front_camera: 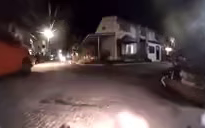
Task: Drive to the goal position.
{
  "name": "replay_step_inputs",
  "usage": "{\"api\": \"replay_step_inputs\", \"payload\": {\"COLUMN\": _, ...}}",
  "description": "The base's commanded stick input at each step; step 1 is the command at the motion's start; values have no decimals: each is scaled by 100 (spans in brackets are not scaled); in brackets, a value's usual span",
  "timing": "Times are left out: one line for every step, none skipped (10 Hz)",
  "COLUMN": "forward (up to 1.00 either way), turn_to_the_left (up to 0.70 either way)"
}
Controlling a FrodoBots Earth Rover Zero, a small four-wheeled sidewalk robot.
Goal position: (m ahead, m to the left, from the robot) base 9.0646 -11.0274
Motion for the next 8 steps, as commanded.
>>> {"api": "replay_step_inputs", "payload": {"forward": 70, "turn_to_the_left": -27}}
{"api": "replay_step_inputs", "payload": {"forward": 70, "turn_to_the_left": -27}}
{"api": "replay_step_inputs", "payload": {"forward": 70, "turn_to_the_left": -27}}
{"api": "replay_step_inputs", "payload": {"forward": 70, "turn_to_the_left": -27}}
{"api": "replay_step_inputs", "payload": {"forward": 70, "turn_to_the_left": -27}}
{"api": "replay_step_inputs", "payload": {"forward": 70, "turn_to_the_left": -25}}
{"api": "replay_step_inputs", "payload": {"forward": 70, "turn_to_the_left": -10}}
{"api": "replay_step_inputs", "payload": {"forward": 70, "turn_to_the_left": 0}}
